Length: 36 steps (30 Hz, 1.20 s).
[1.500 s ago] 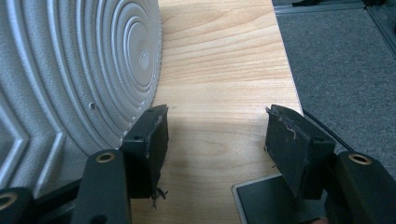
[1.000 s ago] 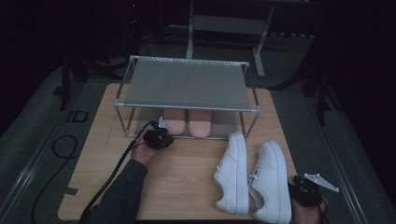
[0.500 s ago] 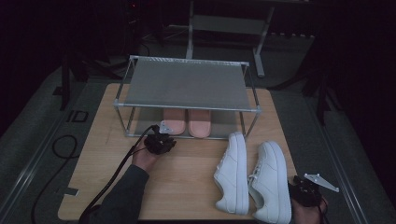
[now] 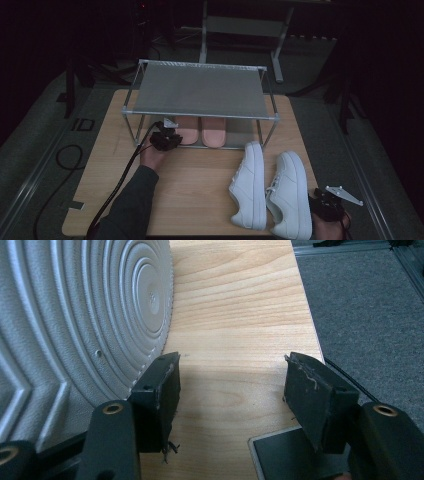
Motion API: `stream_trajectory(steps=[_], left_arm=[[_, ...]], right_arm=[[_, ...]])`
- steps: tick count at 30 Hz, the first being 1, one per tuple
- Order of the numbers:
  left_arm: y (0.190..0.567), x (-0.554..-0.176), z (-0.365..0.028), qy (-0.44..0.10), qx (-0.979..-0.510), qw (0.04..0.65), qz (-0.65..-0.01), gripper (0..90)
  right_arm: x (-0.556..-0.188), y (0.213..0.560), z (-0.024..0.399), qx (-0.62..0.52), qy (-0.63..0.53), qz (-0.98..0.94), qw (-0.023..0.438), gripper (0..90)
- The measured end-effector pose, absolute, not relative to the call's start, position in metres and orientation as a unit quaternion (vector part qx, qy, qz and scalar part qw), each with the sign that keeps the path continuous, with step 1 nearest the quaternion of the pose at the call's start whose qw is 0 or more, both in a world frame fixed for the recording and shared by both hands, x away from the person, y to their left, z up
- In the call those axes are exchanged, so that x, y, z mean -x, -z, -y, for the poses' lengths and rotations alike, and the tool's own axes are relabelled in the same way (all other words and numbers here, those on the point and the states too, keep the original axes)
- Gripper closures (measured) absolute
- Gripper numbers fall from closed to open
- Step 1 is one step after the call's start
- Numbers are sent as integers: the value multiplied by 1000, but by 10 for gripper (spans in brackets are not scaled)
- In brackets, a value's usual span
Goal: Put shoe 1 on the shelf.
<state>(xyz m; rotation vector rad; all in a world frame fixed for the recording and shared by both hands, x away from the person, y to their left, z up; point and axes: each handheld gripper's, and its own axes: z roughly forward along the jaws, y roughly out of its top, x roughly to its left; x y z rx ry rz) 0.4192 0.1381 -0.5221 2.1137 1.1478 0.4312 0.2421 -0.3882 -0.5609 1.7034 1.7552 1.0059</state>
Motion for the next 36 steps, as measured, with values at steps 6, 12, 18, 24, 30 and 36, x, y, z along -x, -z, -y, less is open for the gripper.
stream_trajectory(steps=[6,12,18,24,30,36], left_arm=[[522,-422,-131,-157,-821,331,-438,806],[522,-422,-131,-155,-821,331,-439,808],[523,-424,-129,-140,-818,341,-441,808],[522,-424,-117,-137,-822,340,-436,806],[522,-423,-116,-132,-830,337,-425,800],[514,-407,-107,-133,-839,350,-395,782]], right_arm=[[-242,561,388,-624,-368,-643,246,386],[-242,561,388,-624,-368,-643,246,386],[-242,561,388,-625,-368,-643,246,386],[-242,561,388,-624,-368,-643,246,386],[-242,561,388,-624,-369,-643,246,386],[-242,561,388,-624,-369,-643,246,386]])
